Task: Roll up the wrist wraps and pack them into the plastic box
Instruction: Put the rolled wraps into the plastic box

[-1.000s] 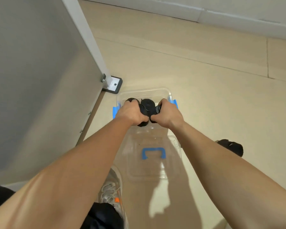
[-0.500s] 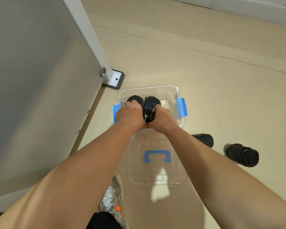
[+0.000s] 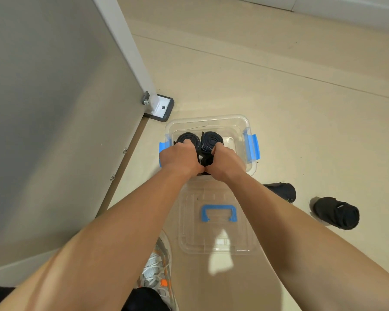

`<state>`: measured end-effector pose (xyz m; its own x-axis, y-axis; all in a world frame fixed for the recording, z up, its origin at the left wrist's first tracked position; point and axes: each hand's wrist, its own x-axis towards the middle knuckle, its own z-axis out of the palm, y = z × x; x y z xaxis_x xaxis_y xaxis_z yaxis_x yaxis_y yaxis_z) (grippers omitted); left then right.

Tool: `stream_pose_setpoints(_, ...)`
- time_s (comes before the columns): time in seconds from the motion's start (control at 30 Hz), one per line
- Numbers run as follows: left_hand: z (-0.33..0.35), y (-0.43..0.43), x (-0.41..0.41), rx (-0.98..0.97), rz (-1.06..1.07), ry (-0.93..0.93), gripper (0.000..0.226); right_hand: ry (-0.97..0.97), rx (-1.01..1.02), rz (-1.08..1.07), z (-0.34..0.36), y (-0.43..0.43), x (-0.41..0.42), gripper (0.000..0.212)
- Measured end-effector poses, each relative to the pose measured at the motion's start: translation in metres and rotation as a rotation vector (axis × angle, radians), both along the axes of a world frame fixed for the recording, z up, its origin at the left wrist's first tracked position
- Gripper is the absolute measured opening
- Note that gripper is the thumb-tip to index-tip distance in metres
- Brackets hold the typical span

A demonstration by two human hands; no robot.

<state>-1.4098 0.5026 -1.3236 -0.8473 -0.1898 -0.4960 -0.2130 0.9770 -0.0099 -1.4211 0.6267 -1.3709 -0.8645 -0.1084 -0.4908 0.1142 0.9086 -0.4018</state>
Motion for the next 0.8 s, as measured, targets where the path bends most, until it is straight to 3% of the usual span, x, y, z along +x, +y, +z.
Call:
stream_pose_setpoints(0.3, -0.005, -0.002, 0.001, -0.016, -0.025, 0.01, 0.061, 0.031, -0.021, 0.003, -0.004, -0.002, 0.001, 0.045)
stream_pose_setpoints(0.6, -0.018, -0.007, 0.002, -0.118, -0.16, 0.083, 0.029, -0.009, -0.072, 0.023, -0.001, 0.005, -0.001, 0.047)
stream_pose_setpoints(0.8, -0.005, 0.005, 0.009, -0.063, -0.166, 0.161, 0.047, 0.008, -0.096, 0.022, 0.029, 0.027, 0.007, 0.047)
